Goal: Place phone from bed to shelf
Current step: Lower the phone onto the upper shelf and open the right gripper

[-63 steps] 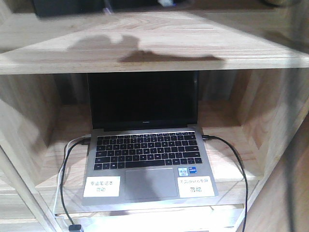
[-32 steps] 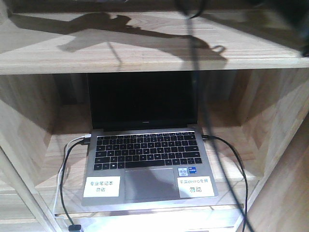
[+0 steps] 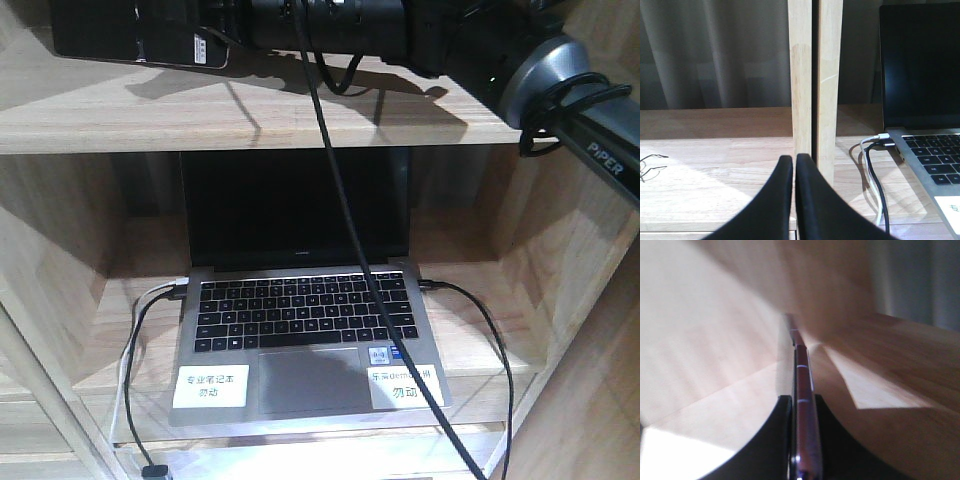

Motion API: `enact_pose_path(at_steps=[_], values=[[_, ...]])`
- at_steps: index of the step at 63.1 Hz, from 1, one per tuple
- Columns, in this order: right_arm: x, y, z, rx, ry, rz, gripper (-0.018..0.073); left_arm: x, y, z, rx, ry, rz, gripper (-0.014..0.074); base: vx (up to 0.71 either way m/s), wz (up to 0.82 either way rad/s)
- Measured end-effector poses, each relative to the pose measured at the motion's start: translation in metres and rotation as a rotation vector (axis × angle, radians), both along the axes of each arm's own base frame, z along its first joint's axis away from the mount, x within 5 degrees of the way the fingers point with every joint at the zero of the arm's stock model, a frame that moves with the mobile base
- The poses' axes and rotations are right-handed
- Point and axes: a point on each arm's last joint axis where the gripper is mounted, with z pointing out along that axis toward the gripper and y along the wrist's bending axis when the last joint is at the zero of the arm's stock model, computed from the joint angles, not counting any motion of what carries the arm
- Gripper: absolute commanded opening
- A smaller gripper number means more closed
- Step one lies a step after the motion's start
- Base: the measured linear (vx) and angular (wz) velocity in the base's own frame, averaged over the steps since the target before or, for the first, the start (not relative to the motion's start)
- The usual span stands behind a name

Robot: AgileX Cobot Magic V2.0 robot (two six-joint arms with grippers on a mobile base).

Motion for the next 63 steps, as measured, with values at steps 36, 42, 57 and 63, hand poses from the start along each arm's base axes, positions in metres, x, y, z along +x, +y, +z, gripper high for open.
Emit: enact_pose_path(at_steps=[36,42,57,63], values=[[0.0013,0.0003,-0.0012,-0.007,-0.016,-0.003,0.0352,0.0,0.0,0.0,0.0,0.0,0.0,0.0001,0.0,0.0],[0.0019,0.0001,-0.001,-0.005,-0.017,-0.01,0.0492,0.0,0.0,0.0,0.0,0.0,0.0,0.0001,0.0,0.0],[0.0039,-0.0008,-0.0003,0.001,-0.022,-0.034,0.0689,0.0,0.0,0.0,0.0,0.0,0.0,0.0001,0.0,0.0],[0.004,-0.0008,-0.0002,0.002,-0.022,-0.035,0.0685,0.0,0.0,0.0,0.0,0.0,0.0,0.0001,0.0,0.0]])
